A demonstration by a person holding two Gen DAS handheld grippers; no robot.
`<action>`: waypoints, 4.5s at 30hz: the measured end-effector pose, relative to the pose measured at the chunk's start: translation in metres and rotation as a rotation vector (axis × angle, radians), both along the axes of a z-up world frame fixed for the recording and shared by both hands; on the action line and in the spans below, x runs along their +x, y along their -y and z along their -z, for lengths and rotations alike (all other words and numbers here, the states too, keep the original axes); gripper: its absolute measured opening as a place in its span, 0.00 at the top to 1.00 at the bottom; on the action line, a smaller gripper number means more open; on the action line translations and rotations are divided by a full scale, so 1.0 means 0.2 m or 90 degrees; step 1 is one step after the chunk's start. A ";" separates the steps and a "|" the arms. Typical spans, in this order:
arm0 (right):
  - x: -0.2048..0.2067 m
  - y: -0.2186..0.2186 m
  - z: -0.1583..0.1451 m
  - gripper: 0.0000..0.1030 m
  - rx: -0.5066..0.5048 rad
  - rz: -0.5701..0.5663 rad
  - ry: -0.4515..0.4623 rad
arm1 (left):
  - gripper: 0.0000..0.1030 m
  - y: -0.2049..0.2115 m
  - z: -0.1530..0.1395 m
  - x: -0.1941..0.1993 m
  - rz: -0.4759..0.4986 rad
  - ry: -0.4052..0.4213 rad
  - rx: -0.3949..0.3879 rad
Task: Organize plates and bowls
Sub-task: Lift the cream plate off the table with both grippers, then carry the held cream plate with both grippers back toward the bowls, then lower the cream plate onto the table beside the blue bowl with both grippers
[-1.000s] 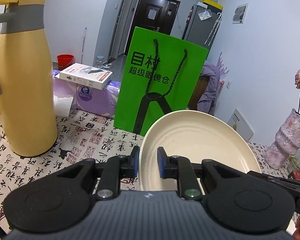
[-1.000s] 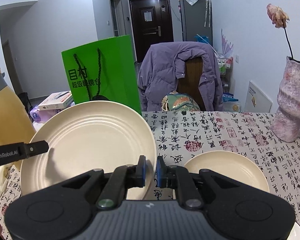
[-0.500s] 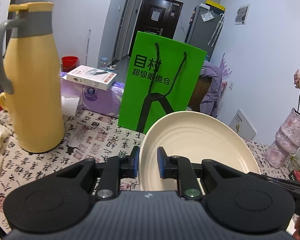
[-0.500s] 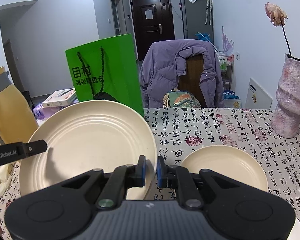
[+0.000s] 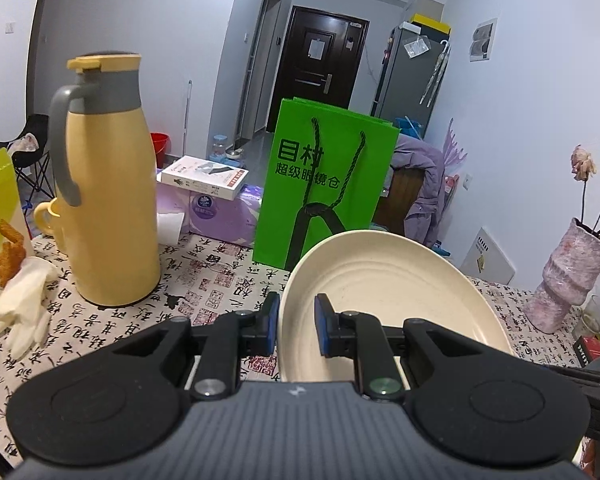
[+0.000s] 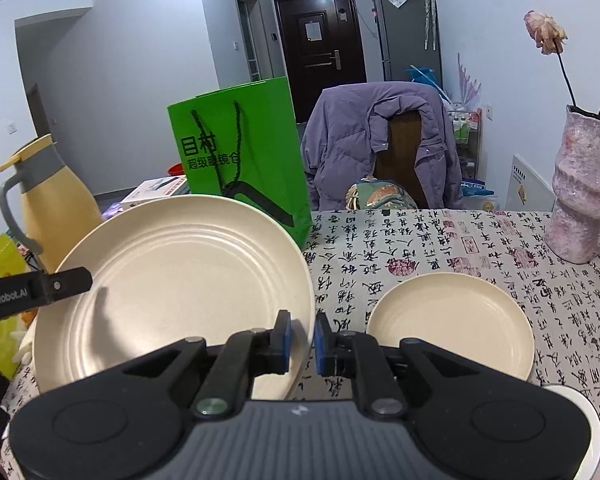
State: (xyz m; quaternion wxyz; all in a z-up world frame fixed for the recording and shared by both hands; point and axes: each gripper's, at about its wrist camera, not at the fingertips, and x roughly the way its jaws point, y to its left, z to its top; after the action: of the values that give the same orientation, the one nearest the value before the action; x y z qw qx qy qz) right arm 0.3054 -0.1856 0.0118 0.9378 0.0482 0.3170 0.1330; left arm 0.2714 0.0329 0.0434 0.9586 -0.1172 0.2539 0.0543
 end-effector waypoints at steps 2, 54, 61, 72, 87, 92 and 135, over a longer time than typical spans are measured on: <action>-0.04 0.01 -0.01 0.88 0.002 0.000 0.001 | 0.82 0.01 -0.02 -0.04 -0.001 0.004 0.003; -0.70 0.00 -0.11 0.87 0.014 -0.029 0.030 | 0.82 0.05 -0.17 -0.76 -0.036 0.045 0.031; -0.79 0.04 -0.10 0.87 0.017 -0.028 0.036 | 0.82 0.08 -0.17 -0.84 -0.033 0.051 0.034; -0.91 0.12 -0.09 0.88 0.020 -0.023 0.037 | 0.82 0.14 -0.14 -0.94 -0.027 0.047 0.037; -1.07 0.27 -0.03 0.88 0.028 -0.012 0.040 | 0.82 0.29 -0.09 -1.09 -0.010 0.049 0.045; -1.12 0.32 0.01 0.88 0.033 -0.008 0.033 | 0.82 0.33 -0.06 -1.14 -0.005 0.045 0.050; -1.33 0.51 0.30 0.88 0.049 0.035 0.029 | 0.82 0.50 0.25 -1.23 0.033 -0.009 0.059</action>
State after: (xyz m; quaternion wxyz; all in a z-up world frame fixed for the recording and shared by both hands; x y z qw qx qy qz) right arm 0.0402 -0.2881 -0.0490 0.9455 0.0899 0.2888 0.1204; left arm 0.0261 -0.0680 -0.0060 0.9623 -0.0655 0.2608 0.0420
